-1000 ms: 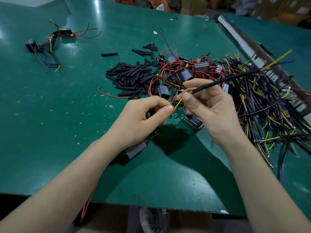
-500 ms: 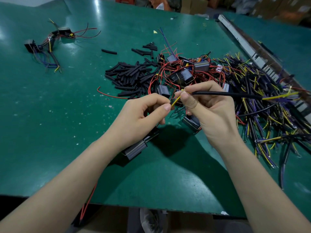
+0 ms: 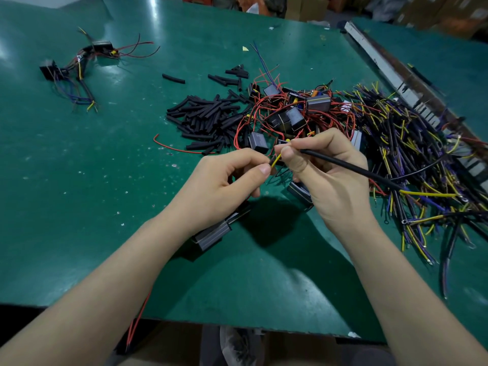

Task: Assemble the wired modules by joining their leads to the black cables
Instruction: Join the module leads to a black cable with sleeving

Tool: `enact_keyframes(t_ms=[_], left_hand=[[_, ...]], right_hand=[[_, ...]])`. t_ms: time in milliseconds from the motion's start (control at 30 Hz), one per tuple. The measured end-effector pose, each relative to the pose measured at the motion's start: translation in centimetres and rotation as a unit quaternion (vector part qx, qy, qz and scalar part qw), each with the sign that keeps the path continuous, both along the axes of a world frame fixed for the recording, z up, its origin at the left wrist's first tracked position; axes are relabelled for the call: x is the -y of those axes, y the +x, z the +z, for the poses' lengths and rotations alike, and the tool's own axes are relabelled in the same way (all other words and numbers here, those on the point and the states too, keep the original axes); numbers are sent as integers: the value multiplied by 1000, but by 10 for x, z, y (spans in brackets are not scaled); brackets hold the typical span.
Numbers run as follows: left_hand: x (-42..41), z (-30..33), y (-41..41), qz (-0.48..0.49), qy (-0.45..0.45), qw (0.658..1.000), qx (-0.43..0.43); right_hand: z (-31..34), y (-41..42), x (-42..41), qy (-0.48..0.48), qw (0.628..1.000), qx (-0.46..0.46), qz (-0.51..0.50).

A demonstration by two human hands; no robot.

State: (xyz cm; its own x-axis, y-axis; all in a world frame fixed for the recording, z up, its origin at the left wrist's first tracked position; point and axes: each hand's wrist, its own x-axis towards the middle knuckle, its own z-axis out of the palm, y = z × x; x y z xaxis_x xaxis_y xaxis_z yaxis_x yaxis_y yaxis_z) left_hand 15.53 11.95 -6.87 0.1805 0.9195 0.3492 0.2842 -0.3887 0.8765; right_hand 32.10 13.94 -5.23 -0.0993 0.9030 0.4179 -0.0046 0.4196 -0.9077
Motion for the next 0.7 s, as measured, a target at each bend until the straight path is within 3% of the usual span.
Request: enact_keyframes(t_ms=[400,700], left_hand=[[0,-1,0,47,40,997,-52],[1,2,0,120,109,984,-78]], right_hand=[[-4,-5,3,38,998,51,-18],[1,4,-4,-18,994,32,101]])
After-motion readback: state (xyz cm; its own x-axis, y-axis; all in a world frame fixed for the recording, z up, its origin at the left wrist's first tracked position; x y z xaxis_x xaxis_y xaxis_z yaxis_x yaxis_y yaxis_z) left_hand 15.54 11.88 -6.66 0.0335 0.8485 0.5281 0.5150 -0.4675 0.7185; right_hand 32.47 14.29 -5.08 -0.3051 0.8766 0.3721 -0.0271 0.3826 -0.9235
